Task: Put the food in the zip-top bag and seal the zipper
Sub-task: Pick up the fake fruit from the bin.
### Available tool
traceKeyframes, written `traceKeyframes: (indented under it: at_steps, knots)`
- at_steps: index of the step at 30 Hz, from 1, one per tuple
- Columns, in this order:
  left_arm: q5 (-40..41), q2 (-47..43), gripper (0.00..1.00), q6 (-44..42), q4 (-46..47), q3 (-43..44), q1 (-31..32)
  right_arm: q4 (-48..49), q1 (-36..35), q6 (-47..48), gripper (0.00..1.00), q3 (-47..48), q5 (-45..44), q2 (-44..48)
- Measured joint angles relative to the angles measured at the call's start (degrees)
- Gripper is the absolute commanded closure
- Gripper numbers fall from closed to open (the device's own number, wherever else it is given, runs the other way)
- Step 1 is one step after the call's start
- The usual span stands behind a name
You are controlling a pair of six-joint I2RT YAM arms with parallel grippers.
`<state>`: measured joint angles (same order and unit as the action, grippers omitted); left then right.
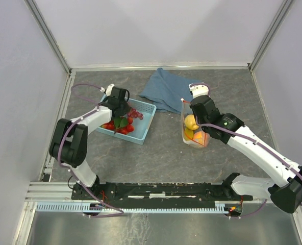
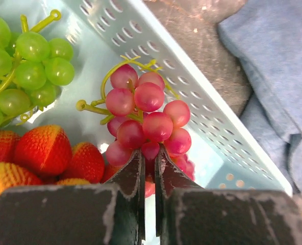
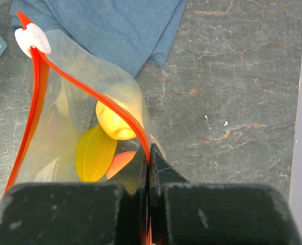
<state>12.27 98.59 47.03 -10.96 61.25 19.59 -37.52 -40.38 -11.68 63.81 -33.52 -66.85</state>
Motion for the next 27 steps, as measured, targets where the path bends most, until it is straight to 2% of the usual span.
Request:
traceKeyframes:
  at_steps: [15,20,27]
  knots:
    - [-0.7,-21.3,0.97,-2.6,0.8,-5.5,3.8,-1.1,0.0,-1.1,0.99,0.0,-0.1,1.3]
    - [-1.2,-28.6,0.97,-3.3,2.4,-6.6,8.8,-1.1,0.0,-2.0,0.99,0.0,0.0,1.3]
    - [-2.3,-35.8,0.97,-4.6,9.3,-9.7,18.5,-1.1,0.0,-3.1,0.99,0.0,1.1,1.3]
